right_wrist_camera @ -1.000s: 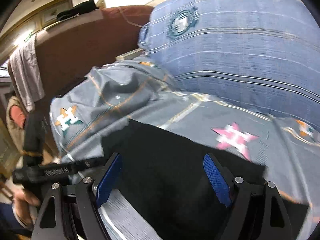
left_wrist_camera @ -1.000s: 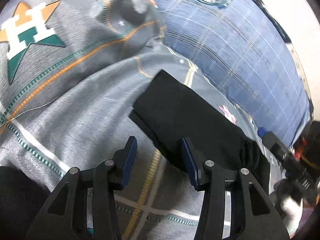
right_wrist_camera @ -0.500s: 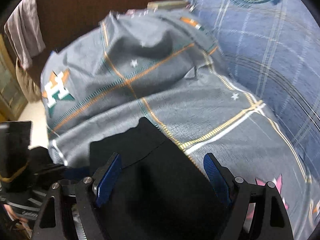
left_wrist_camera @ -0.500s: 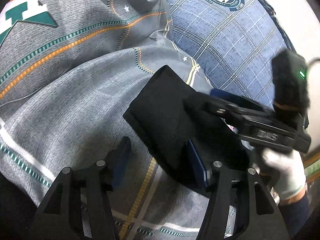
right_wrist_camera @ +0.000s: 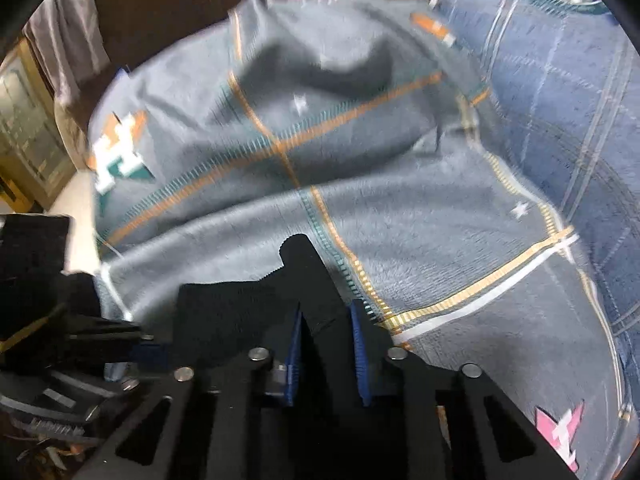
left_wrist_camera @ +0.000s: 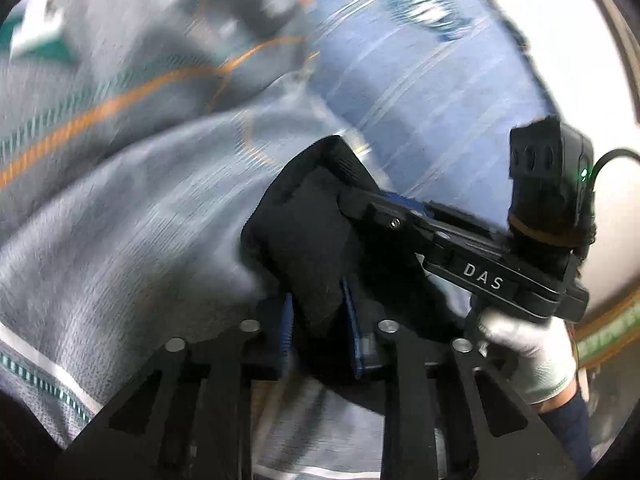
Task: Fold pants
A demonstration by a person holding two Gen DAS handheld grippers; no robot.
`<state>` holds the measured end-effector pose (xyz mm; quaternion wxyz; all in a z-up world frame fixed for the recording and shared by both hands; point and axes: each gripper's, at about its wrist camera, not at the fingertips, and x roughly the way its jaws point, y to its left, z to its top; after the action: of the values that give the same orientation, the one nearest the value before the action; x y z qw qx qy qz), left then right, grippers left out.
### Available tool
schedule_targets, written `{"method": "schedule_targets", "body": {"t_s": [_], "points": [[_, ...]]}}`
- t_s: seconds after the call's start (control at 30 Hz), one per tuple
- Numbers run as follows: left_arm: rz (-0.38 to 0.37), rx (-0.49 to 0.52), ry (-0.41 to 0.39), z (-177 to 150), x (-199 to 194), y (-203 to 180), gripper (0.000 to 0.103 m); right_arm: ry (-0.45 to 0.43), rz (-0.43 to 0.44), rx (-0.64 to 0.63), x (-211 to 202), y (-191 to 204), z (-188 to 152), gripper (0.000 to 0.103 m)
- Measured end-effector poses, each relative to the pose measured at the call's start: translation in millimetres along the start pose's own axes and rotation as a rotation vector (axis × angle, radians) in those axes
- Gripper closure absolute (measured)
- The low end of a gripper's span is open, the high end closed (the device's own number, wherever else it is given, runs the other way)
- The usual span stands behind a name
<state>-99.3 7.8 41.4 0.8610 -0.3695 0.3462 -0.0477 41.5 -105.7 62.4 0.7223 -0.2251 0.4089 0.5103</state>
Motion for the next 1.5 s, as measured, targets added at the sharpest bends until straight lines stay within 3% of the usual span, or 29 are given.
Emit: {"method": "schedule_targets", "body": {"t_s": [0.13,0.27,0.43,0.6,0.7,0.77,0.83,0.93,0.97,1.0,1.03,1.13,1.3,1.5], "points": [[-0.123,0.175,-0.083,-5,-30,-48,0.083,-0.164,0.002,0.055,-63,2,-14,0.086],[-0.248,0.353,-0.083,-22,-43,-105,0.083,-0.350,-0.012,0.128,-143,-2,-49,0.086],[-0.360,0.551,0.069,-62,-13,-172,0.083,-0.529,-0.053,0.272,-210,-13,-123,0.087],[-0.334,0.630,0.265,-114,53,-197,0.083,-0.649,-0.076,0.503,-239,-30,-216,0.096],[-0.284,0.661,0.311,-130,77,-196,0.083,-0.620,-0.131,0.650,-231,-48,-260,0.096],[-0.298,0.664,0.322,-128,72,-196,0.083,-0.584,-0.168,0.708,-221,-51,-276,0.096],[-0.333,0.675,0.347,-119,55,-197,0.083,-0.602,-0.179,0.738,-222,-47,-287,0.092],[-0.332,0.712,0.328,-109,32,-198,0.071,-0.625,-0.161,0.754,-230,-41,-297,0.072],[-0.328,0.723,0.310,-103,26,-197,0.060,-0.624,-0.159,0.755,-233,-36,-299,0.056],[-0.322,0.731,0.291,-97,21,-196,0.054,-0.631,-0.152,0.754,-234,-32,-300,0.049],[-0.316,0.733,0.272,-90,19,-194,0.047,-0.645,-0.138,0.749,-235,-27,-302,0.049],[-0.258,0.717,0.217,-65,25,-191,0.047,-0.640,-0.121,0.747,-230,-17,-304,0.043],[-0.157,0.716,0.212,-39,58,-183,0.047,-0.546,-0.155,0.766,-205,-16,-304,0.028],[-0.149,0.672,0.237,-41,86,-171,0.047,-0.526,-0.143,0.740,-187,-25,-286,0.026]]}}
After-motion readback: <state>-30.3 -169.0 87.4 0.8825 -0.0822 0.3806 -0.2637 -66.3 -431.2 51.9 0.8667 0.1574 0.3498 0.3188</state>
